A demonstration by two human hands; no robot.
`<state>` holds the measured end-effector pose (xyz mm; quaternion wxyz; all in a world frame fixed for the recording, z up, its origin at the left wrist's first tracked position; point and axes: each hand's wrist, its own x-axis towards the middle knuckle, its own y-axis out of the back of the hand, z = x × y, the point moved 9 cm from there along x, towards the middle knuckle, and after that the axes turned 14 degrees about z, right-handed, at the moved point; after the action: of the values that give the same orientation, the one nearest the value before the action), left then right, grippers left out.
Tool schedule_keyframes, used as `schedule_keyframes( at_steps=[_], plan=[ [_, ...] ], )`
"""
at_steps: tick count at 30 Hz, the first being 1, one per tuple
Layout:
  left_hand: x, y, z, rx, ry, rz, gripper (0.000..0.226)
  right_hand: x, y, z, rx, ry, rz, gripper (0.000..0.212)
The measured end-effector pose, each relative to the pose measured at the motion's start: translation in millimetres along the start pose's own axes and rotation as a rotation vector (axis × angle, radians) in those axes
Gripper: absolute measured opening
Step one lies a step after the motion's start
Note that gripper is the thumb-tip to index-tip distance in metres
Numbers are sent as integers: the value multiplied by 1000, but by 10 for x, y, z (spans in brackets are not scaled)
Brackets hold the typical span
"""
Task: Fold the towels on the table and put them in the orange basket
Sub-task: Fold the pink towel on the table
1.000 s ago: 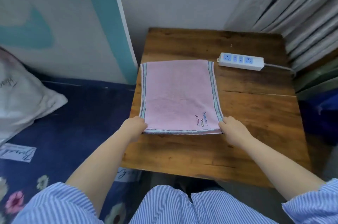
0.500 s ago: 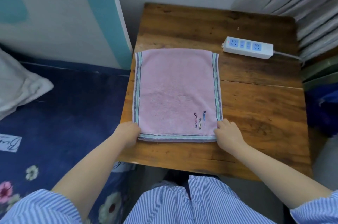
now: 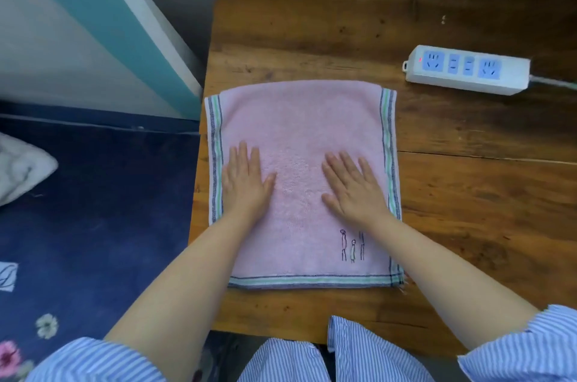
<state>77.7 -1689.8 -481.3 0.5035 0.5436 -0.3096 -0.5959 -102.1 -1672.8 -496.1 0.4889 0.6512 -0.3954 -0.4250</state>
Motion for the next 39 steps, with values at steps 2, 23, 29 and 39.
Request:
schedule_keyframes(
  at_steps=[2,23,29,39],
  plan=[
    [47,-57,-142,68,-24,-29,66,6,91,350,-57,-67,36,70],
    [1193,367,-152,67,-126,155,62,1207,426,689,20,-132,15,76],
    [1282,445,-273,66,-162,119,61,1096,539,1062,-8,-153,-90,66],
    [1500,746,-103,3,-119,68,6,1342,869,1089,75,-210,-305,17]
  ],
)
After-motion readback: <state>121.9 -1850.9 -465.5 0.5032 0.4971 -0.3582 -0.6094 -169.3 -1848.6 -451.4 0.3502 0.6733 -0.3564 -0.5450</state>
